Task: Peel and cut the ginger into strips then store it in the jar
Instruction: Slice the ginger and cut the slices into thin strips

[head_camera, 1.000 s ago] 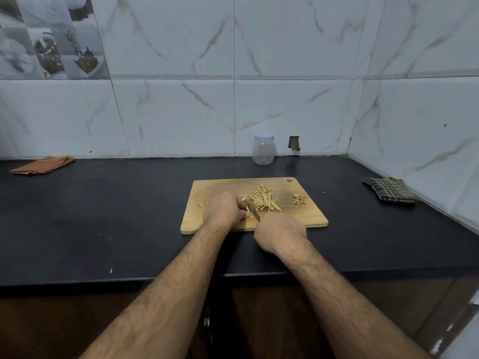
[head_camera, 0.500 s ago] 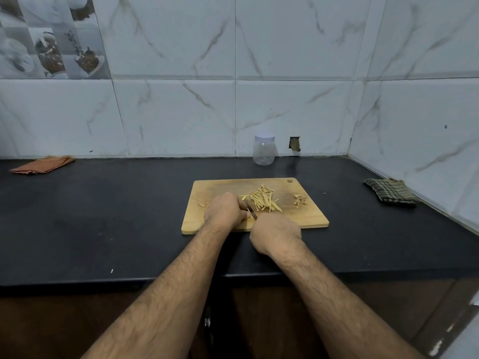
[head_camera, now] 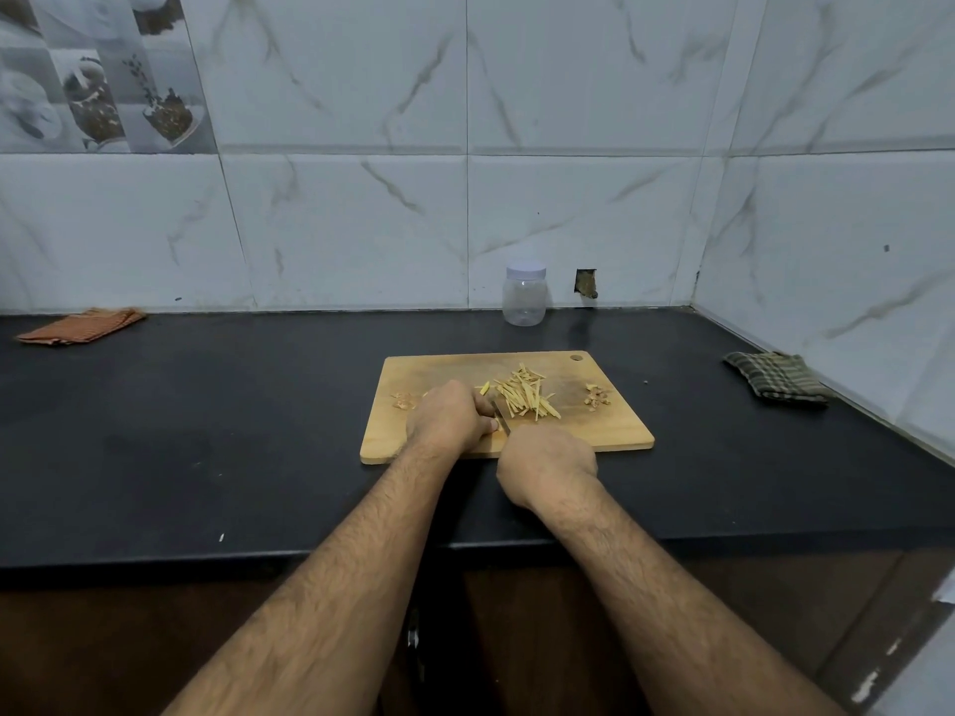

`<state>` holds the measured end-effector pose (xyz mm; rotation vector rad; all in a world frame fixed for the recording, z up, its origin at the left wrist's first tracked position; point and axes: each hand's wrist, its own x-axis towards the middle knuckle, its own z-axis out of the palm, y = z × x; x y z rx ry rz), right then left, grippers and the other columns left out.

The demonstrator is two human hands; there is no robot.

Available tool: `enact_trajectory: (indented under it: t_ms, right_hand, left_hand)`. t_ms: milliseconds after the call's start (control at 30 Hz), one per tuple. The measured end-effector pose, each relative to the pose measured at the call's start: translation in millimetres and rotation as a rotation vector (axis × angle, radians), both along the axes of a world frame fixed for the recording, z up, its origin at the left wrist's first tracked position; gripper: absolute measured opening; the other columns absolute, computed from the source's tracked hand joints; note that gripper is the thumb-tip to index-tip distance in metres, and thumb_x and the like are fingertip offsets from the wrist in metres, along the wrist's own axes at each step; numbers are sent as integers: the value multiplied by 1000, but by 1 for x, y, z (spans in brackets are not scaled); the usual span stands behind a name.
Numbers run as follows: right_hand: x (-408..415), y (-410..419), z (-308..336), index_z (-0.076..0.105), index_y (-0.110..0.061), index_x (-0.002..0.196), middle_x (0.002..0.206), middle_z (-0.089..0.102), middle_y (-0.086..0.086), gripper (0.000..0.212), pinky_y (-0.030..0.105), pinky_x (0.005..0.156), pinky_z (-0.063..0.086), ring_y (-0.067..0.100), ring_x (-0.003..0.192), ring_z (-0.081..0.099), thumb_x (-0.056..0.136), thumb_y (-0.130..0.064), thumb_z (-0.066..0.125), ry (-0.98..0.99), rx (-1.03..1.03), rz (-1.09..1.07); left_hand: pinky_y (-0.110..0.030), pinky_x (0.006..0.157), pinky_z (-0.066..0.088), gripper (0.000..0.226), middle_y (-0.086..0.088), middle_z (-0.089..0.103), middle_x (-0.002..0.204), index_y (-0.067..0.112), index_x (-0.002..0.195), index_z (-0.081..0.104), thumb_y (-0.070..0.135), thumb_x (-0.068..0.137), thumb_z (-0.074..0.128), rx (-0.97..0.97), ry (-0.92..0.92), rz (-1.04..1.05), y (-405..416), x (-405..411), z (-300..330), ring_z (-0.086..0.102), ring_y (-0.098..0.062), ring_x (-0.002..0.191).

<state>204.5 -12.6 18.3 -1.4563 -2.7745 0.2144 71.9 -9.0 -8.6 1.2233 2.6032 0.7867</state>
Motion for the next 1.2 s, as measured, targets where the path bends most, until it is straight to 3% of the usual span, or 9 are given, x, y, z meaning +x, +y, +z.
enact_trajectory:
  t_ms: [500, 1200]
  right_hand:
    - [3, 0, 0, 63, -13, 122, 122, 63, 5, 28, 34, 79, 46, 23, 109, 61, 99, -20, 48, 68, -38, -18]
    - [-3, 7, -2, 62, -13, 124, 124, 61, 5, 28, 35, 79, 48, 23, 108, 60, 99, -20, 52, 22, -43, -38]
  left_hand:
    - [-28, 79, 47, 30, 8, 72, 112, 37, 117, 71, 36, 88, 73, 31, 17, 4, -5, 2, -2, 63, -14, 102]
    - [-28, 85, 48, 27, 8, 70, 119, 35, 118, 71, 32, 91, 70, -24, -8, -4, -1, 4, 3, 61, -15, 109]
